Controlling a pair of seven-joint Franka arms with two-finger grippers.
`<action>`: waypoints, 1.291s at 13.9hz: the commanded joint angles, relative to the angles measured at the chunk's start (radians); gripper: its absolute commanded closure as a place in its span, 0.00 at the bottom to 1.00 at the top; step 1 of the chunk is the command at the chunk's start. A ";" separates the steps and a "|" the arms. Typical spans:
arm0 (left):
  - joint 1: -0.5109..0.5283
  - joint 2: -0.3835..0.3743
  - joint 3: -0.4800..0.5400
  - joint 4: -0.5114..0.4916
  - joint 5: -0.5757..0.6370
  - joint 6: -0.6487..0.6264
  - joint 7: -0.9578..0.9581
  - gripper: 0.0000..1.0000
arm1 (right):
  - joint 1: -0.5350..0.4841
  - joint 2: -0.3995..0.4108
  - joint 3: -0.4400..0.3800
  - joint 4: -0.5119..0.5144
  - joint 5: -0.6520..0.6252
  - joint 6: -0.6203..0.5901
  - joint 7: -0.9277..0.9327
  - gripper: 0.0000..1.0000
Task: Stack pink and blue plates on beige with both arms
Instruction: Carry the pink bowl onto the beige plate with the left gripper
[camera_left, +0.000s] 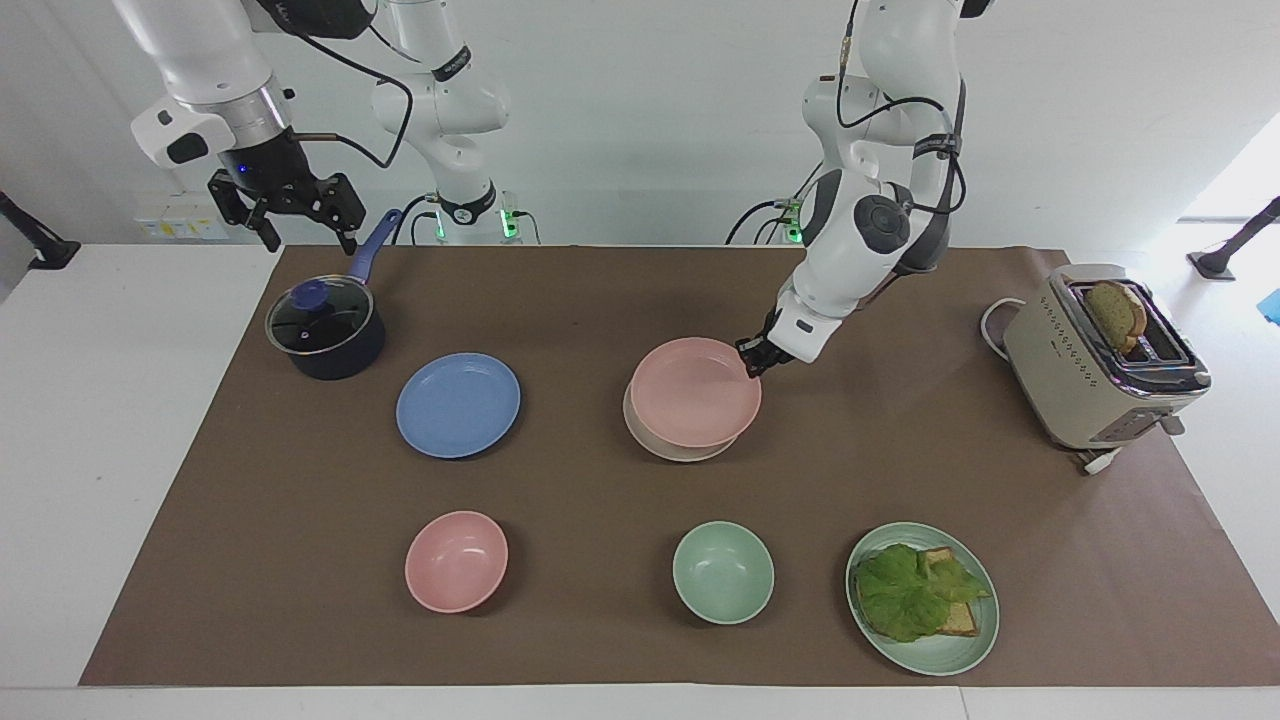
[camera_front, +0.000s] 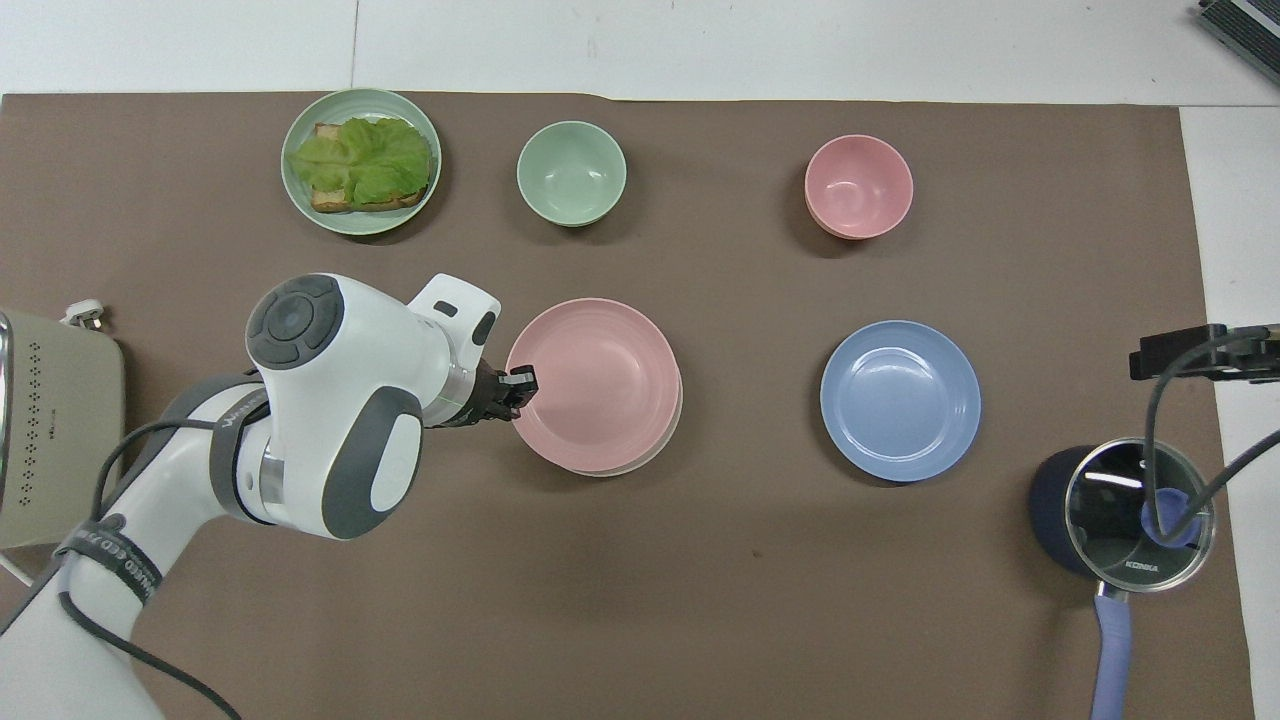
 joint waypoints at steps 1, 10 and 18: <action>-0.033 -0.025 0.017 -0.061 -0.021 0.055 -0.013 1.00 | -0.017 -0.014 0.008 -0.050 0.004 0.030 -0.013 0.00; -0.032 -0.011 0.017 -0.059 -0.022 0.078 0.017 0.58 | -0.013 0.037 0.009 -0.175 0.005 0.182 -0.015 0.00; -0.023 0.023 0.023 0.034 0.043 0.059 0.019 0.00 | -0.008 0.129 0.009 -0.263 0.008 0.347 -0.038 0.00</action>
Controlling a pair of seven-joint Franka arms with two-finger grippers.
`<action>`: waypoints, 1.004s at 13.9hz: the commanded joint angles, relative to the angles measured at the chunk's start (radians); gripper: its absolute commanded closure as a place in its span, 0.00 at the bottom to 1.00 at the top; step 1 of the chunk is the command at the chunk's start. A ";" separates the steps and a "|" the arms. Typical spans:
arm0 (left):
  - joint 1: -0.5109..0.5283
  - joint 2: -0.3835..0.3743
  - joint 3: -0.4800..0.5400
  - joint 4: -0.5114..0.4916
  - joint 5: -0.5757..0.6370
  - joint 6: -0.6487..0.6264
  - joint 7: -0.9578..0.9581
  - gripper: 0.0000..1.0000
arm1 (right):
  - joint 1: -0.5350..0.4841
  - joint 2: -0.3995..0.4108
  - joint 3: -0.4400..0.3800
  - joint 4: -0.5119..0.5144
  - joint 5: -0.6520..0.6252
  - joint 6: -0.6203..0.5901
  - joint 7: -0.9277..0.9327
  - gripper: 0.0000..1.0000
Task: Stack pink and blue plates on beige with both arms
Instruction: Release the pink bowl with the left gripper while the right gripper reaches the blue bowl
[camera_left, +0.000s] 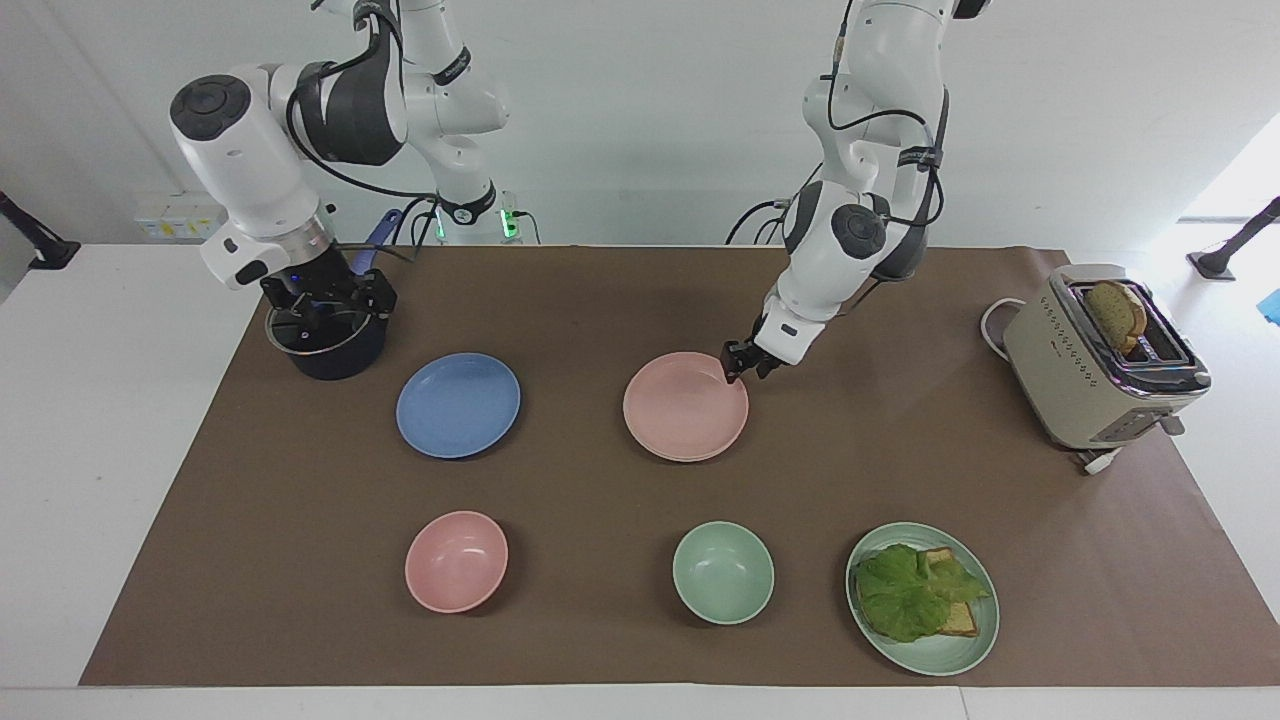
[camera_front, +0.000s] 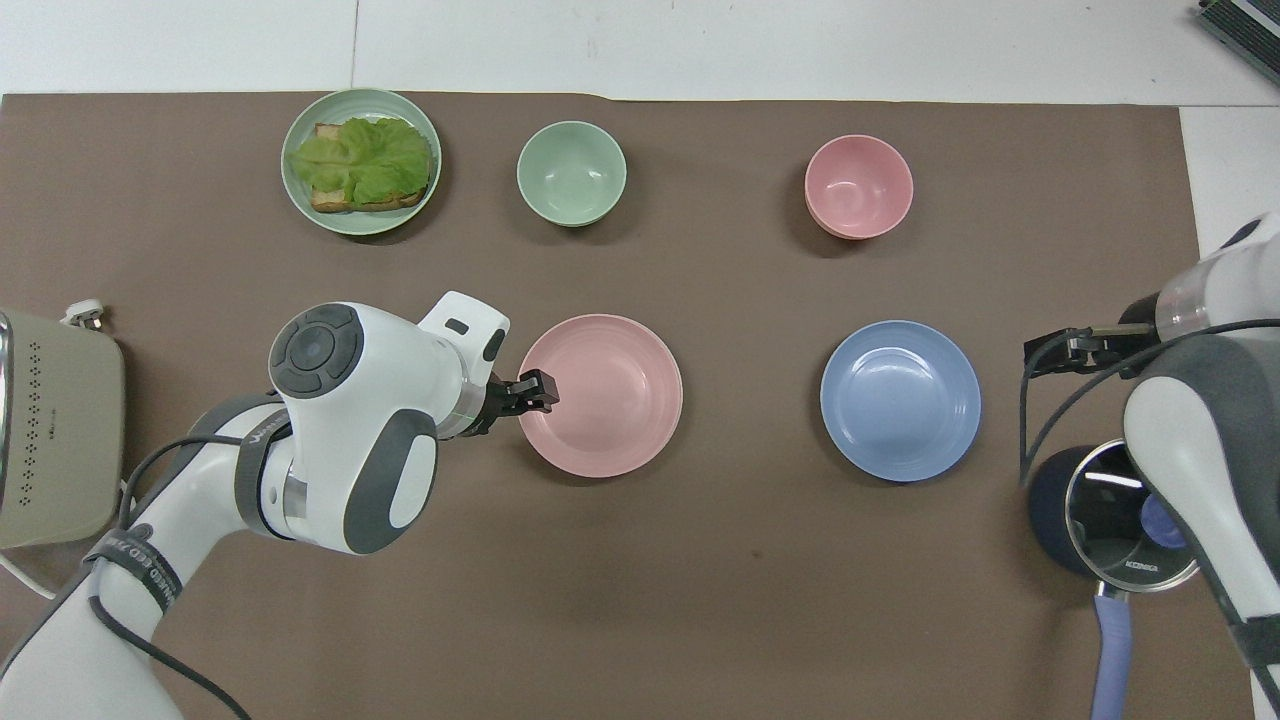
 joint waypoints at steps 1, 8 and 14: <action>-0.001 0.023 0.021 0.093 0.106 -0.007 0.011 0.00 | -0.003 0.024 0.006 -0.056 0.011 0.095 -0.024 0.00; 0.268 0.009 0.024 0.314 0.212 -0.375 0.264 0.00 | -0.009 0.079 0.008 -0.093 0.011 0.167 -0.112 0.00; 0.388 -0.006 0.026 0.460 0.278 -0.551 0.419 0.00 | -0.009 0.107 0.008 -0.214 0.013 0.325 -0.120 0.00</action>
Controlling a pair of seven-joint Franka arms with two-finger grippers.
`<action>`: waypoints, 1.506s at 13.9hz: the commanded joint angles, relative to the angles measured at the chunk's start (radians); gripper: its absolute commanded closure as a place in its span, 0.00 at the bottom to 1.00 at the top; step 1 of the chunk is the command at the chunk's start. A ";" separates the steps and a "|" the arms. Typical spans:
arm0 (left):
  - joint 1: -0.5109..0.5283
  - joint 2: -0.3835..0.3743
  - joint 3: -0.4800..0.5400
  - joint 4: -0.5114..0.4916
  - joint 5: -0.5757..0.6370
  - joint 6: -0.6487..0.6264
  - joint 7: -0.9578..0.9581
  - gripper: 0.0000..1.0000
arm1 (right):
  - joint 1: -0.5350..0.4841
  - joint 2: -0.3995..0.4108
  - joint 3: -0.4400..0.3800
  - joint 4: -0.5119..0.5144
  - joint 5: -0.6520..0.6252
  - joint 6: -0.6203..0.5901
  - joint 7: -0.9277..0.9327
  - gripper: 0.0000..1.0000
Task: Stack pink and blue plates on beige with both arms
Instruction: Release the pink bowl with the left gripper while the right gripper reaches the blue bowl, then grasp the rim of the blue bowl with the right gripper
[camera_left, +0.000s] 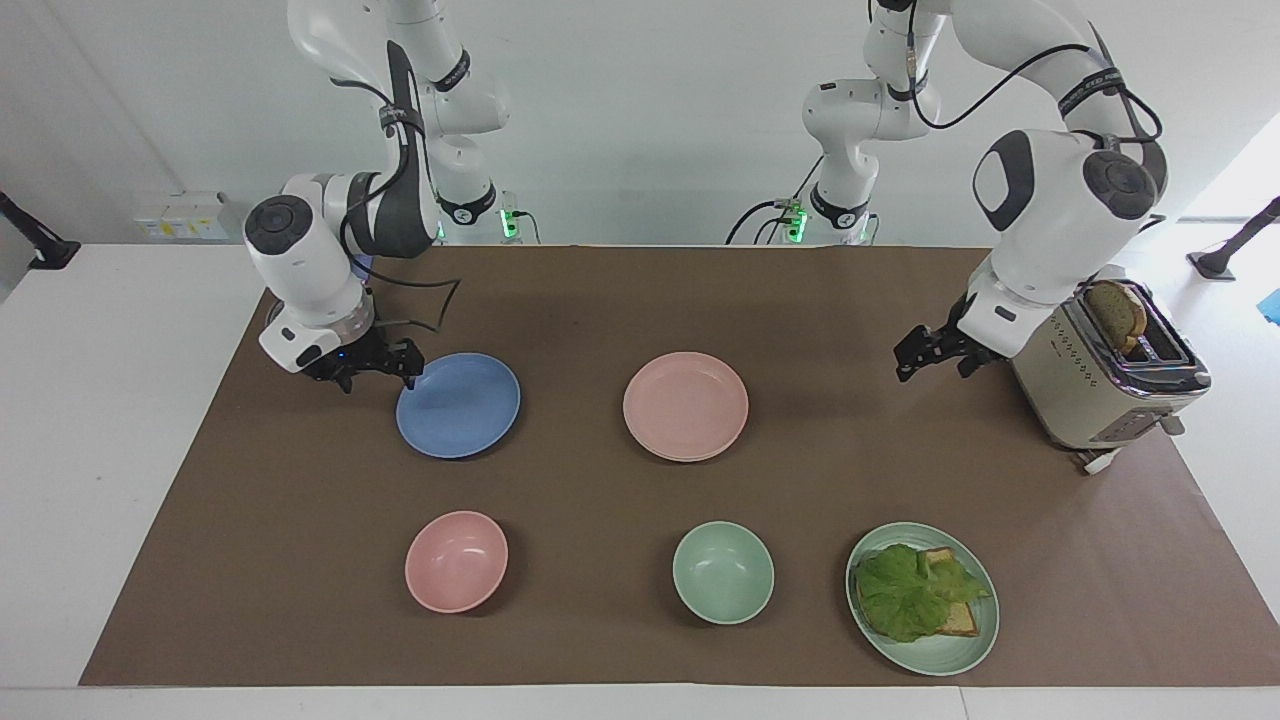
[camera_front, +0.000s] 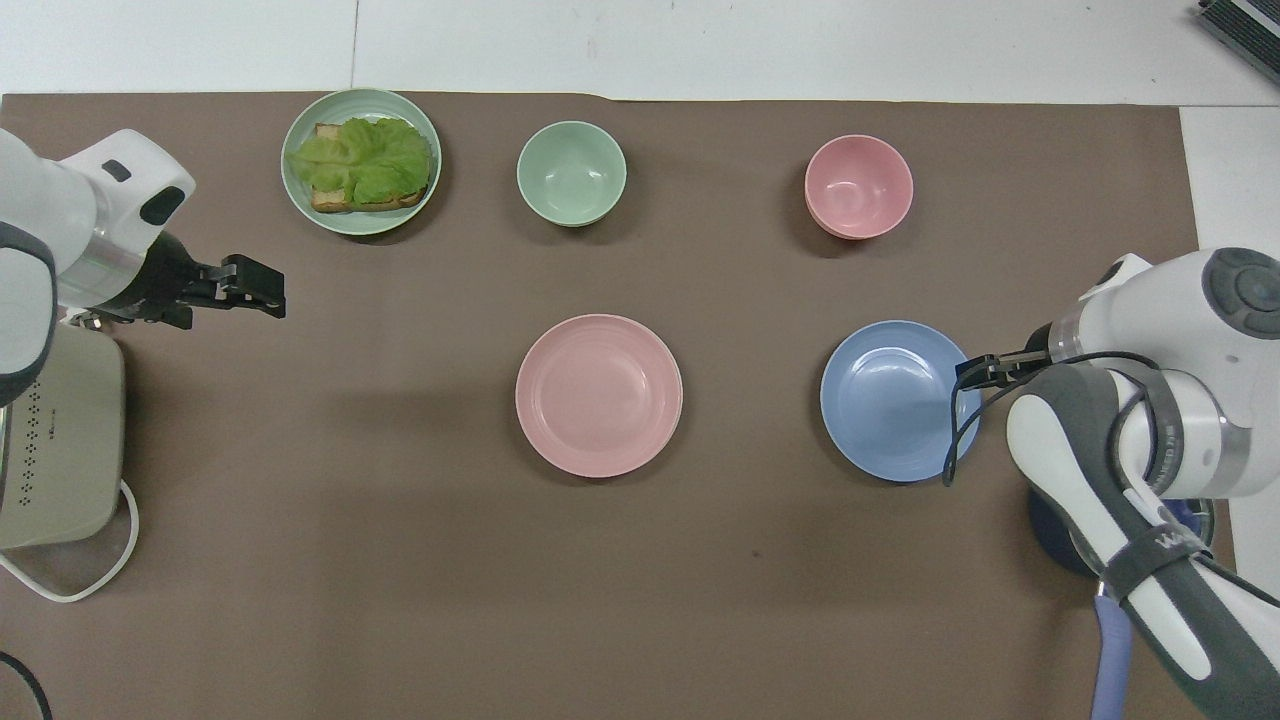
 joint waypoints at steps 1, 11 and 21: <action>0.024 -0.007 -0.011 0.063 0.062 -0.076 0.016 0.00 | -0.012 0.001 0.004 -0.042 0.012 0.049 -0.036 0.00; 0.084 -0.132 0.005 0.076 0.080 -0.211 0.098 0.00 | -0.042 0.067 0.002 -0.080 0.134 0.138 -0.163 0.20; 0.081 -0.129 0.005 0.087 0.079 -0.203 0.100 0.00 | -0.042 0.070 0.002 -0.068 0.134 0.118 -0.156 1.00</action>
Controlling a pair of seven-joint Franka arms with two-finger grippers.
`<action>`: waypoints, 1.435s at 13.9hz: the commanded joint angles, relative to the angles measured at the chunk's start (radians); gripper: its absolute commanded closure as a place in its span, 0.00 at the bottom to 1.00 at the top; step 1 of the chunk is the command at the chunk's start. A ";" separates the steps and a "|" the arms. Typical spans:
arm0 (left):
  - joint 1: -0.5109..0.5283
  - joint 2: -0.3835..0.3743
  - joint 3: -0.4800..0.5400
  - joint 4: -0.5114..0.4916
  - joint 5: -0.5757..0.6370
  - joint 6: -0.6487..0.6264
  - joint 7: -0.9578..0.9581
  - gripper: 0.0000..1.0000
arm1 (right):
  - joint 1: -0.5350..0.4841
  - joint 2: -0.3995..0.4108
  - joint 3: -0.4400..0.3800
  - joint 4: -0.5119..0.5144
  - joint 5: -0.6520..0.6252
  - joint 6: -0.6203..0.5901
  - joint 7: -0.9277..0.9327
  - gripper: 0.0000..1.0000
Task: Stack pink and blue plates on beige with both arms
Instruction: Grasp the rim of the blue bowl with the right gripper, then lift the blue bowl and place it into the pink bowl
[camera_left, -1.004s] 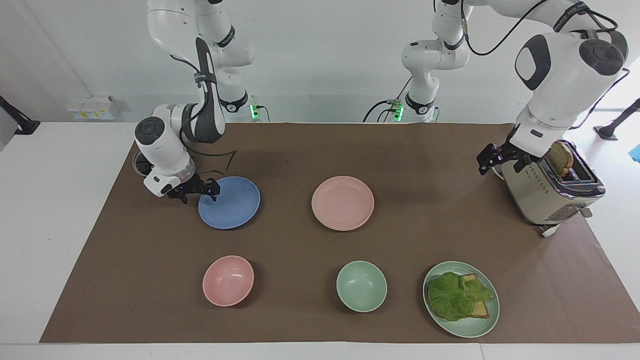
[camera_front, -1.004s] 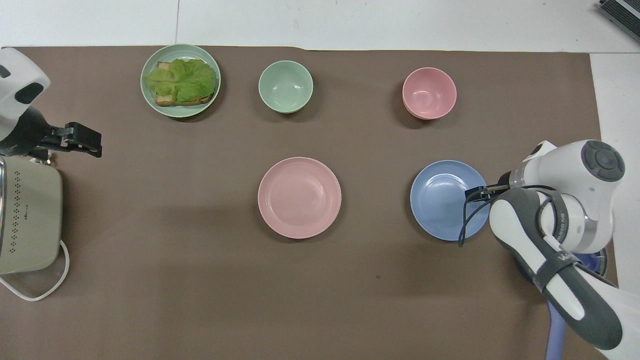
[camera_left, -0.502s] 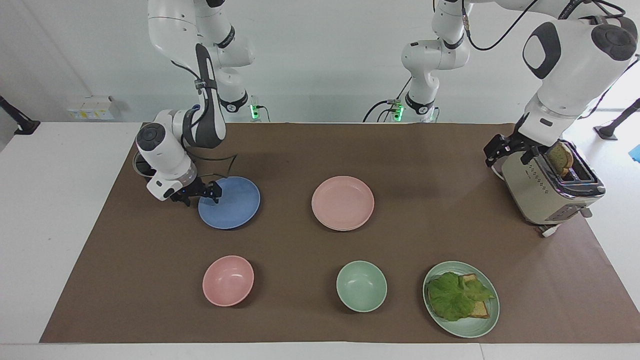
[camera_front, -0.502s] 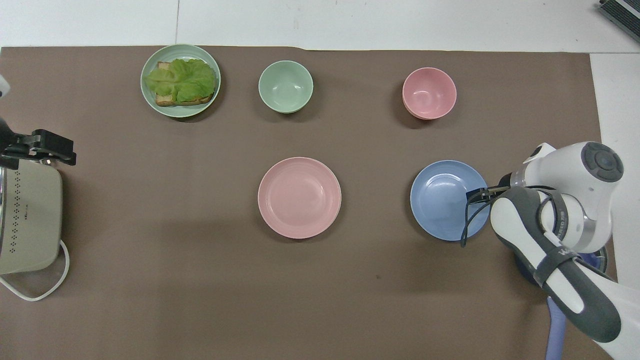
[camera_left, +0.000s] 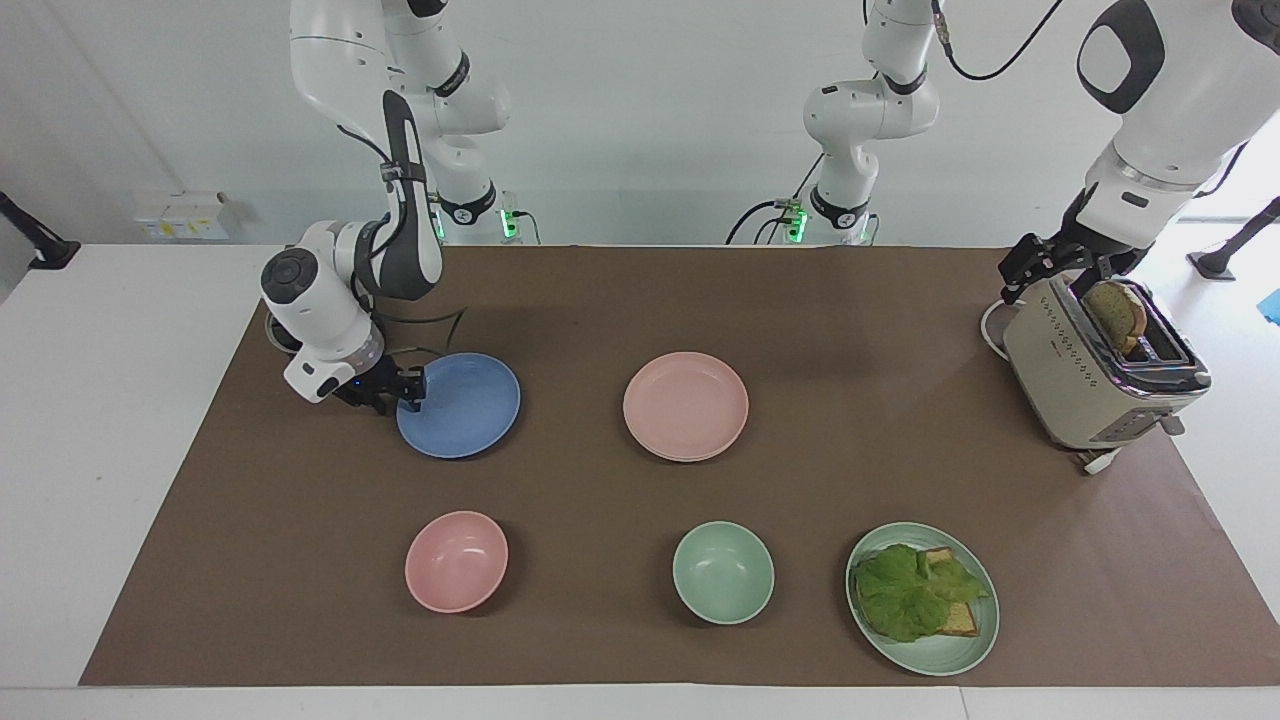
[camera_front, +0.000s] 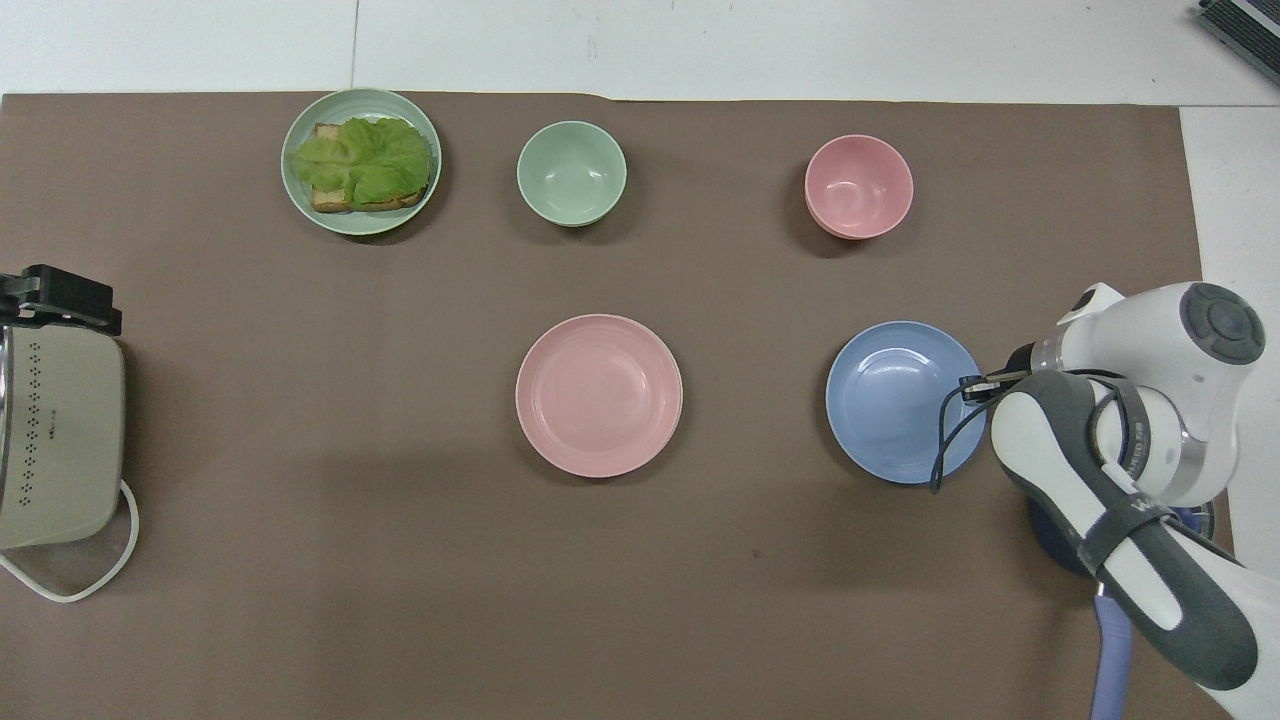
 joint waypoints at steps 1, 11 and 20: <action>0.000 -0.016 -0.003 -0.018 0.004 0.002 0.008 0.00 | -0.012 0.004 0.008 0.000 0.012 -0.001 -0.028 1.00; 0.010 -0.016 -0.003 -0.018 0.004 0.002 0.008 0.00 | 0.005 -0.137 0.015 0.187 0.063 -0.272 -0.016 1.00; 0.012 -0.016 -0.003 -0.018 0.004 0.002 0.008 0.00 | 0.104 -0.146 0.095 0.270 0.100 -0.313 0.314 1.00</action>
